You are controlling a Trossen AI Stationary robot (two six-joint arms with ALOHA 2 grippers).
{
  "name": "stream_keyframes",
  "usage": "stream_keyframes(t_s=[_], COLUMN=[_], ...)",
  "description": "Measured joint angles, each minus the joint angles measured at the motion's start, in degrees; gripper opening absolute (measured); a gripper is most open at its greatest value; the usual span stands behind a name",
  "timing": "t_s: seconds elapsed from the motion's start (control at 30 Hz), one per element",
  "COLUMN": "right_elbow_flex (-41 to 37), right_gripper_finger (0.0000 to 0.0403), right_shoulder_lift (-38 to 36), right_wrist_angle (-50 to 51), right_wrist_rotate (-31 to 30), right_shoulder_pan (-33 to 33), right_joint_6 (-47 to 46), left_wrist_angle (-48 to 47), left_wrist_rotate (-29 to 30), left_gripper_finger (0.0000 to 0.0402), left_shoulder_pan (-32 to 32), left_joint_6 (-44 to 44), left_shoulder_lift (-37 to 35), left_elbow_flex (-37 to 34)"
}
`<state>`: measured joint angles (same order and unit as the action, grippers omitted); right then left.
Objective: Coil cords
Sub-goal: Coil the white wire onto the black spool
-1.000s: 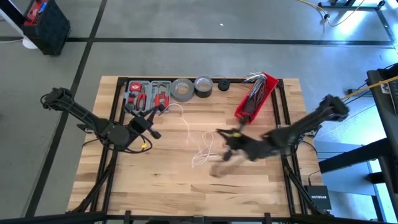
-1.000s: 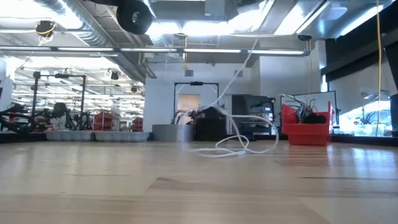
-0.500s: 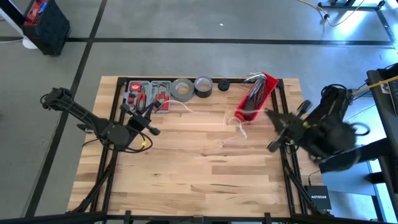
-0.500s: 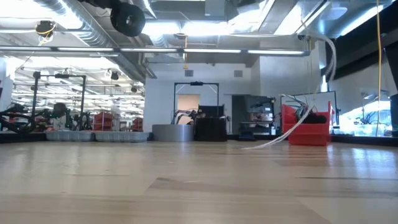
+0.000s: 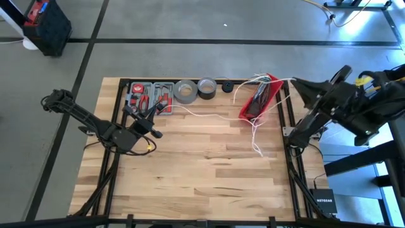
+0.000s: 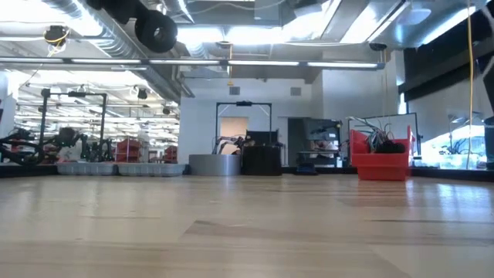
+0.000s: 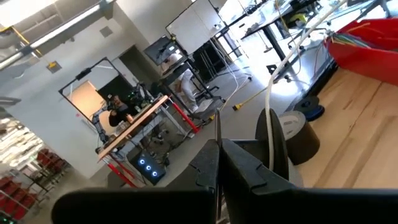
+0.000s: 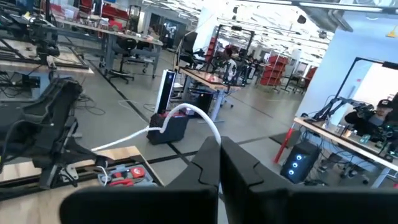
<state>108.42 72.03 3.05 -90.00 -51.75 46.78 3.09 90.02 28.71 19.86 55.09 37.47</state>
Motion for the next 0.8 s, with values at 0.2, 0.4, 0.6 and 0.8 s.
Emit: stream_keyframes(t_s=[0.2,0.4,0.6,0.8], right_elbow_flex=[-1.1,-4.3,-10.2,-20.2], right_gripper_finger=[0.0007,0.0059,0.0156,0.0205], right_shoulder_lift=[-0.2,-0.2,-0.2,-0.2], right_wrist_angle=[0.6,0.7,2.0,4.6], right_wrist_rotate=[0.0,0.0,0.0,0.4], right_shoulder_pan=[0.0,0.0,0.0,0.0], right_joint_6=[-2.0,-8.9,-11.6,-18.1], left_wrist_angle=[-4.2,-4.2,-3.5,0.8], left_wrist_rotate=[0.0,0.0,-1.5,-11.5], left_gripper_finger=[0.0001,0.0001,0.0001,0.0001], left_shoulder_pan=[0.0,0.0,0.1,0.1], left_joint_6=[-2.1,-2.7,-2.9,-2.7], left_shoulder_lift=[0.0,0.0,0.0,0.0], left_elbow_flex=[0.0,0.0,0.0,0.0])
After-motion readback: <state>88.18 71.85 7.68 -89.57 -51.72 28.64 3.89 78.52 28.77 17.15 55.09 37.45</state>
